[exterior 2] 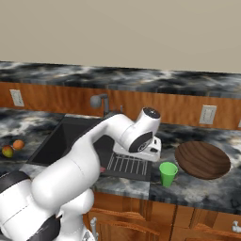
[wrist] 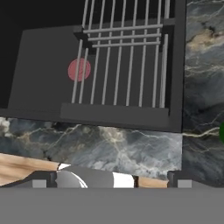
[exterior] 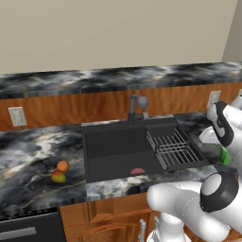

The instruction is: Remove the mango and tangerine from the sink. Then move the bowl and cup from the counter to the sink for washing.

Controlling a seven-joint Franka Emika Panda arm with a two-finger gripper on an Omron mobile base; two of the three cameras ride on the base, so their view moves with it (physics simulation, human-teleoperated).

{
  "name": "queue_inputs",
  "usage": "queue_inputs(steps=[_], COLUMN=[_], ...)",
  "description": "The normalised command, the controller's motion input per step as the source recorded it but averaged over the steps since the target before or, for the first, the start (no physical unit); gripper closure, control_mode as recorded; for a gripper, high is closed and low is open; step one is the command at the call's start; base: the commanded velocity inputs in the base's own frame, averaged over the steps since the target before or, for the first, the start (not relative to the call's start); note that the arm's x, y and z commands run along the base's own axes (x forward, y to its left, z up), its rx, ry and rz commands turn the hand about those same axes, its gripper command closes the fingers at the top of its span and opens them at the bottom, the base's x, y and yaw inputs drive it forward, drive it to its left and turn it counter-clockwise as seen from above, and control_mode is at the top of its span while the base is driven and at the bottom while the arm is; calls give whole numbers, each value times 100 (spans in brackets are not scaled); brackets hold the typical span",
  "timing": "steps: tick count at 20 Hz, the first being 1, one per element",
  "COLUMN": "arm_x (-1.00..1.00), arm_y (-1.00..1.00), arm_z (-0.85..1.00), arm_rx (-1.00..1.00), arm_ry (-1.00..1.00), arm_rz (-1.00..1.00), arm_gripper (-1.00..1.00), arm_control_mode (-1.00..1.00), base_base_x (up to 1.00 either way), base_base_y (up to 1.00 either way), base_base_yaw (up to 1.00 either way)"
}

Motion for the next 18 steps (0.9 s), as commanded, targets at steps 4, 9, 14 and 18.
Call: queue_inputs(steps=[4, 9, 14, 18], arm_x=[0, 0, -1, -4], arm_y=[-12, -9, -18, -26], arm_z=[5, 6, 1, 0], arm_rx=[-4, -9, -6, -1], arm_ry=[0, 1, 1, 0], arm_rz=[0, 0, 0, 0], arm_gripper=[-100, -100, -100, -100], arm_control_mode=[-100, -100, -100, -100], base_base_x=[0, 0, 0, 0], base_base_y=[0, 0, 0, 0], base_base_yaw=[0, 0, 0, 0])
